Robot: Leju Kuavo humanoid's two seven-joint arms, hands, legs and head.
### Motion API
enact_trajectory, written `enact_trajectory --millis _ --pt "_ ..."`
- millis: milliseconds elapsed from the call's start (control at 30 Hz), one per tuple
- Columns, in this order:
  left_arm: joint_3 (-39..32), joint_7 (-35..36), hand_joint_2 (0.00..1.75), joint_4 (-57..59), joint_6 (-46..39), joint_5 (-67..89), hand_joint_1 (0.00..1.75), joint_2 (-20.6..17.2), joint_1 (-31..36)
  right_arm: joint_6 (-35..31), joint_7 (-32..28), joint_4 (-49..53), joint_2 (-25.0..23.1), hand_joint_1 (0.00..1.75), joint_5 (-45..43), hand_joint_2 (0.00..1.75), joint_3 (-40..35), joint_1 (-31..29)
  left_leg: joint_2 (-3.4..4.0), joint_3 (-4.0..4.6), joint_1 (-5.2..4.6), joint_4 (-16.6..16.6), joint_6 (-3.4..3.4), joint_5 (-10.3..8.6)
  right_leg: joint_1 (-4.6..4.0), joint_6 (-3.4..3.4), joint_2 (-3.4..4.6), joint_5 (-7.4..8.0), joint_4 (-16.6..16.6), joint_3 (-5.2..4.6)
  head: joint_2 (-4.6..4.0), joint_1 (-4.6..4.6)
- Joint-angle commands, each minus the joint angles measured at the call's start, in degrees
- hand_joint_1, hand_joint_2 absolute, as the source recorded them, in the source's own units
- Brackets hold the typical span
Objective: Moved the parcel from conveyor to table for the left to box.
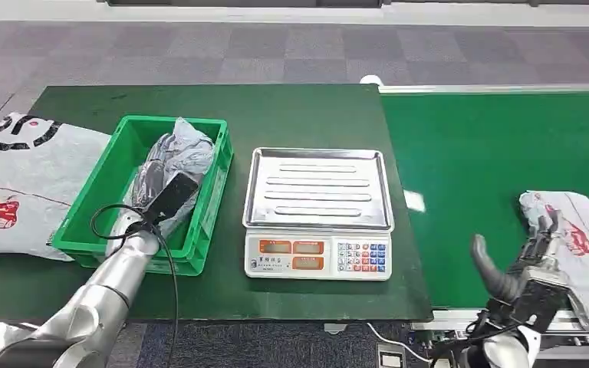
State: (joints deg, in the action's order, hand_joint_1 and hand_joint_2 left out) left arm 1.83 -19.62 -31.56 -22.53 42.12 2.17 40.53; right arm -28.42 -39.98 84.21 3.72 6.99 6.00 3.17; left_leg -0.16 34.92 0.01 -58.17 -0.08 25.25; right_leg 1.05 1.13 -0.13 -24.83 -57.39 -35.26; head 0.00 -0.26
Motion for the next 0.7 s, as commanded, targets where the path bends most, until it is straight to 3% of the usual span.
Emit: enact_trajectory --millis 33,67,167,233,267,300,367,400,433,533,567,700 --pt "5.69 4.0 0.0 0.29 -12.06 7.98 0.0 -5.1 1.03 1.77 0.34 0.13 -0.19 0.0 0.91 1.75 7.61 -4.51 0.22 -0.12 0.03 0.04 -0.04 0.05 -0.04 -0.08 0.22 0.02 0.06 0.06 0.0 0.0" --pt "5.55 -1.41 0.0 -2.58 -15.85 7.27 0.0 -4.38 -0.14 0.92 -0.02 -0.46 0.11 0.0 1.43 1.75 7.83 -5.17 0.23 -0.07 0.04 0.02 -0.03 0.04 -0.05 -0.06 0.23 0.03 0.04 0.0 0.0 0.0" --pt "5.21 -7.32 0.0 -15.8 -15.61 3.08 0.0 0.21 -5.43 0.33 0.62 1.41 0.33 0.0 1.75 1.75 9.69 -4.03 0.08 -0.14 0.04 0.07 -0.03 0.02 -0.06 -0.11 0.05 0.0 0.09 0.1 0.0 -0.02" --pt "4.86 -15.5 0.0 -26.55 -4.72 -12.74 0.0 2.79 -10.69 -0.96 2.14 0.48 1.58 0.0 6.27 1.75 9.72 -3.95 -0.05 -0.09 0.02 0.04 0.0 0.02 -0.04 -0.07 -0.07 -0.04 0.08 0.08 0.0 -0.02" --pt "5.55 -19.67 0.0 -30.26 6.7 -24.04 0.0 2.86 -12.97 -1.24 2.88 -1.98 2.62 0.0 8.31 1.75 9.28 -5.64 -0.21 -0.17 0.04 0.08 0.03 0.04 -0.06 -0.06 -0.24 -0.09 0.17 0.24 0.0 -0.02" --pt "6.28 -20.38 0.0 -32.8 17.28 -34.12 0.0 3.41 -14.19 -1.34 3.96 -4.69 3.79 0.0 10.07 1.75 8.69 -7.25 -0.2 -0.31 0.06 0.16 0.04 0.07 -0.09 -0.06 -0.24 -0.09 0.3 0.41 0.0 0.0" --pt "11.45 -20.38 0.0 -35.88 23.93 -37.34 0.0 1.97 -15.88 -3.31 8.24 -12.03 6.37 0.0 16.9 1.75 7.6 -11.8 0.13 -0.16 0.01 0.02 0.07 0.11 -0.02 0.02 0.12 -0.01 0.14 0.16 0.0 0.0" --pt "12.59 -20.38 1.75 -35.74 24.91 -37.88 0.0 1.84 -16.05 -2.76 8.71 -13.58 6.7 0.0 16.86 1.75 7.75 -12.87 0.31 -0.2 0.02 0.03 0.09 0.17 -0.03 0.02 0.31 0.03 0.18 0.2 0.0 0.0" --pt "15.87 -20.38 1.75 -36.67 28.57 -39.1 0.0 1.08 -17.05 -4.22 9.12 -16.83 7.11 0.0 17.01 1.75 9.35 -14.83 0.31 -0.21 0.02 0.04 0.09 0.19 -0.03 0.01 0.31 0.02 0.21 0.22 0.0 0.0" --pt "18.19 -20.38 1.75 -36.28 29.36 -39.75 0.0 1.62 -19.65 -5.9 10.25 -20.17 8.42 0.0 18.04 1.75 12.36 -14.79 0.3 -0.22 -0.02 0.1 0.11 0.14 0.02 0.03 0.29 0.07 0.29 0.21 0.0 -0.02" --pt "17.53 -20.38 1.75 -35.34 29.71 -40.9 0.0 2.05 -20.03 -7.66 14.82 -22.75 8.87 0.0 22.78 1.75 13.11 -15.45 0.18 -0.35 -0.03 0.2 0.11 0.13 0.03 0.01 0.17 0.04 0.4 0.38 0.0 -0.02" --pt "17.53 -20.38 1.75 -35.34 29.71 -40.9 0.0 2.05 -20.03 -7.66 14.82 -22.75 8.87 0.0 22.78 1.75 13.11 -15.45 0.08 -0.2 -0.05 0.05 0.18 0.17 0.03 0.08 0.02 -0.03 0.29 0.28 0.0 0.0"
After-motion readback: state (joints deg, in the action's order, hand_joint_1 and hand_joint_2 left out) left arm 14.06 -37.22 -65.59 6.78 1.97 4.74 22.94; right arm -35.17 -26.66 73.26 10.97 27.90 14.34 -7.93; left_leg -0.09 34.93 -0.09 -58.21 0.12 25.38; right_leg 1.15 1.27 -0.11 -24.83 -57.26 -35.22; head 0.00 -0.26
